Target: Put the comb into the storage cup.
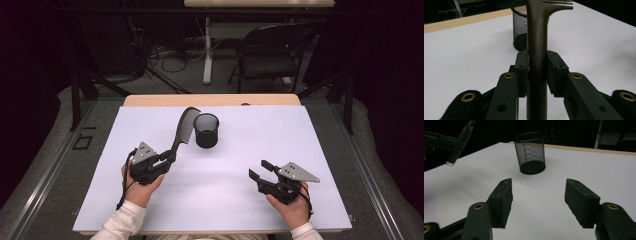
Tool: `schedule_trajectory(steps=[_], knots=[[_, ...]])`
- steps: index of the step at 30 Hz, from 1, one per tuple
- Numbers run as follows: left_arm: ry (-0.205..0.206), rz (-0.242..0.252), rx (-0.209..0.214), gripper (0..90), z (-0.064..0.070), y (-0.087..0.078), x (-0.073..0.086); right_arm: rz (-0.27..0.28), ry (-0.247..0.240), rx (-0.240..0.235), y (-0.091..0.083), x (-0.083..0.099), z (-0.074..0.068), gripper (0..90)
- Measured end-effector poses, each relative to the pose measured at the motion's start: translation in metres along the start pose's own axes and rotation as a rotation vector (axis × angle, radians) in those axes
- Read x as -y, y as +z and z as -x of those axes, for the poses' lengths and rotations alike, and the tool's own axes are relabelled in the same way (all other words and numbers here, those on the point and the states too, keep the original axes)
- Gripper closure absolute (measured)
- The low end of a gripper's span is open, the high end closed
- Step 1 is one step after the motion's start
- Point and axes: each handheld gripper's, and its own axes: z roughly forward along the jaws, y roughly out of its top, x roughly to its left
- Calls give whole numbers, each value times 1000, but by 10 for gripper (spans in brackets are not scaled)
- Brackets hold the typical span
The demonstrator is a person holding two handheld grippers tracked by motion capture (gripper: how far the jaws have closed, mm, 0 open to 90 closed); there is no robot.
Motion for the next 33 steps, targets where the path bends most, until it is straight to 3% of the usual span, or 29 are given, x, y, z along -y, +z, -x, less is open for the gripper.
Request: schedule_trajectory(steps=[6,12,22,33], knots=[[27,16,7,726,8,0,1,3,27,-22,1,-10,-2,429],[31,34,22,726,11,-2,1,-20,-11,-44,8,-24,-13,408],[48,29,31,726,18,2,2,-63,-24,-67,23,-41,-27,361],[47,38,30,726,23,3,5,-86,32,-102,36,-64,-25,353]])
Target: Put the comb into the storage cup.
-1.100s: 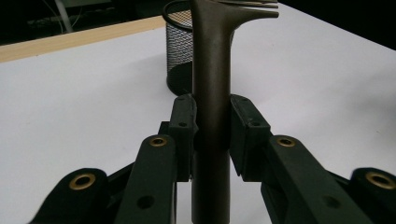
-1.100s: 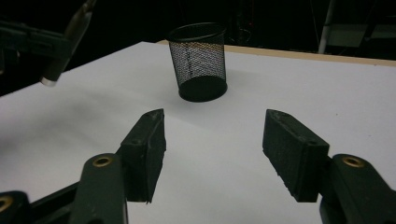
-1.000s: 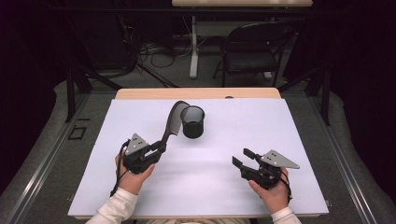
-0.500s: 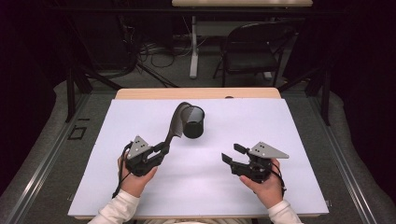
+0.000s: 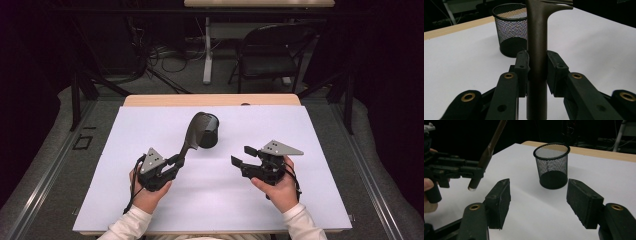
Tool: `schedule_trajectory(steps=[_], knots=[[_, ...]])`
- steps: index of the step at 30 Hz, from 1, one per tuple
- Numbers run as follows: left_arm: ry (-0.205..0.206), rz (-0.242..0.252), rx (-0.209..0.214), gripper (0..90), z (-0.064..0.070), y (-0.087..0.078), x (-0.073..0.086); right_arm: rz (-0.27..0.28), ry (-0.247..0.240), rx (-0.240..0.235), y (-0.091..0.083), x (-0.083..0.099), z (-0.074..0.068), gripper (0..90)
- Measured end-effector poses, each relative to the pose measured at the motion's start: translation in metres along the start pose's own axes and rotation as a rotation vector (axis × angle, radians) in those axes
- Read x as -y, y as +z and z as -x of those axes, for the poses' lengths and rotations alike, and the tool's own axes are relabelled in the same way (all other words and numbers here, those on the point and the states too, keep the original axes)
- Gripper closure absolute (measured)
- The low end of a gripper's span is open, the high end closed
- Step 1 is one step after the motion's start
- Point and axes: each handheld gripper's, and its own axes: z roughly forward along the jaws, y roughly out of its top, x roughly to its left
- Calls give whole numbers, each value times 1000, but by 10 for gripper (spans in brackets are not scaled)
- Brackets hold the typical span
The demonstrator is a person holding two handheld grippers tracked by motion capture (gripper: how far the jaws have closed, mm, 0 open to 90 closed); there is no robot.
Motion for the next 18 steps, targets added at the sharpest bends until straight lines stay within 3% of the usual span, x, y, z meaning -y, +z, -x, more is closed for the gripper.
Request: schedule_trajectory(steps=[7,18], knots=[[-11,-1,1,726,1,1,2,-6,17,-25,7,-16,1,330],[-17,13,1,726,4,1,5,12,96,-70,21,-37,-2,329]])
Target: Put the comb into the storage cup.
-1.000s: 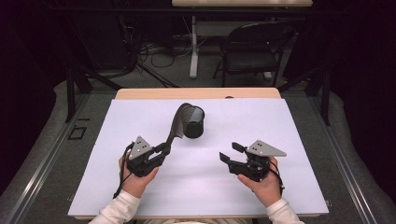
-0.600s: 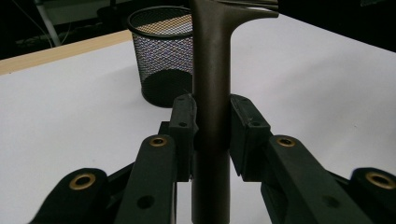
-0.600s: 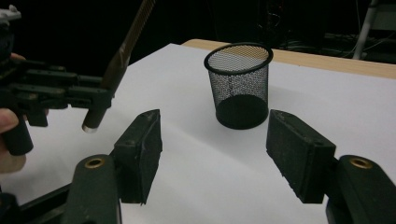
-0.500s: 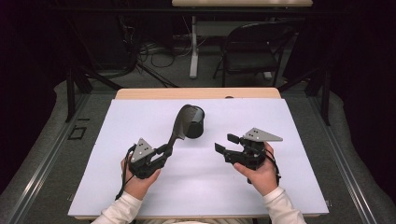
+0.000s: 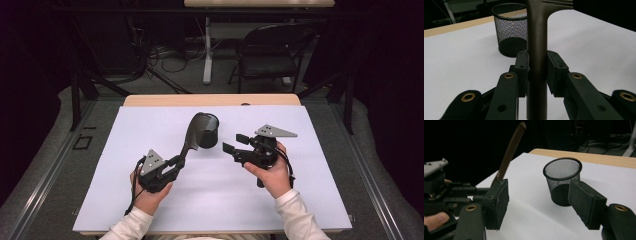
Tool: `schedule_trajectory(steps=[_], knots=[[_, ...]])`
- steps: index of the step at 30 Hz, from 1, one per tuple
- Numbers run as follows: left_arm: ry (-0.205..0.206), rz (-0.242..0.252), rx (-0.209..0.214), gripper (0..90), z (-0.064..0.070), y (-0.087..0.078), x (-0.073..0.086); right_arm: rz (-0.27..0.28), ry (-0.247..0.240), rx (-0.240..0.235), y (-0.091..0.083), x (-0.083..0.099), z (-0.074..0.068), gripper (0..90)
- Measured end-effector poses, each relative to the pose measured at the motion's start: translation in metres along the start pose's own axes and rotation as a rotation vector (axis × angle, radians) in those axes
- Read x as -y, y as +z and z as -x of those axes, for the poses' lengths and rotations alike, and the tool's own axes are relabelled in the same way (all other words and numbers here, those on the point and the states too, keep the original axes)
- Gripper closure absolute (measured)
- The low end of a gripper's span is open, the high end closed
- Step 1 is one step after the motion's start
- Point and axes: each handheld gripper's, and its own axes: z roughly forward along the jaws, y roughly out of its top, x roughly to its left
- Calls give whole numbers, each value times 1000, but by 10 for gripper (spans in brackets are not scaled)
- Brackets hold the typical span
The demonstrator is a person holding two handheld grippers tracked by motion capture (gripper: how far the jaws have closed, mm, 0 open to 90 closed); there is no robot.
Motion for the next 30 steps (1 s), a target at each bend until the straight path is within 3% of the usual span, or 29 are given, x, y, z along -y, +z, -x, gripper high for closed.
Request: schedule_trajectory(steps=[11,18,30], knots=[[25,-12,21,726,9,4,3,-11,63,-22,7,1,4,357],[42,-26,38,726,14,7,6,-1,147,-46,6,1,12,385],[100,-54,52,726,25,13,9,-3,207,-75,3,0,16,465]])
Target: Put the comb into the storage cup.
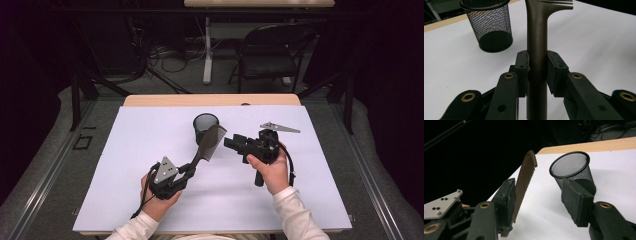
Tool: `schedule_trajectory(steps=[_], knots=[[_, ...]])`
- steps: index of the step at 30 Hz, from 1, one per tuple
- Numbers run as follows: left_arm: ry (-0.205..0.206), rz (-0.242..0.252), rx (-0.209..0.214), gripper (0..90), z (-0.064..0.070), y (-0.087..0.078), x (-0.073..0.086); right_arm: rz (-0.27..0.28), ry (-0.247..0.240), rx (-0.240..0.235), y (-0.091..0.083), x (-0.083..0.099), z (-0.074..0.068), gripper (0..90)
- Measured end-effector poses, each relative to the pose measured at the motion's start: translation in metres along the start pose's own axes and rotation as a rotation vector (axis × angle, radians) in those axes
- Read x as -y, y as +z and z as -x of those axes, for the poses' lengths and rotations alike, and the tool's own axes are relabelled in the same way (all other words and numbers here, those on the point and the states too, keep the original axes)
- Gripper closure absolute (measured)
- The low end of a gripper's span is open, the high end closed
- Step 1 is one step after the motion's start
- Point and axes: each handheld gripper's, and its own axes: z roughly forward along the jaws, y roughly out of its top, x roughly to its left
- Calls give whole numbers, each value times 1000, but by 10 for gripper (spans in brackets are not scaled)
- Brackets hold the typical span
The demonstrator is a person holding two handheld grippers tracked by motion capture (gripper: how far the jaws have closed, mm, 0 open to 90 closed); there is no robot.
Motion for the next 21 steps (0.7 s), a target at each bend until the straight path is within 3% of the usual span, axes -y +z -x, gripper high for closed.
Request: schedule_trajectory(steps=[21], knots=[[38,-22,36,726,14,4,1,-48,57,-13,7,7,3,608]])
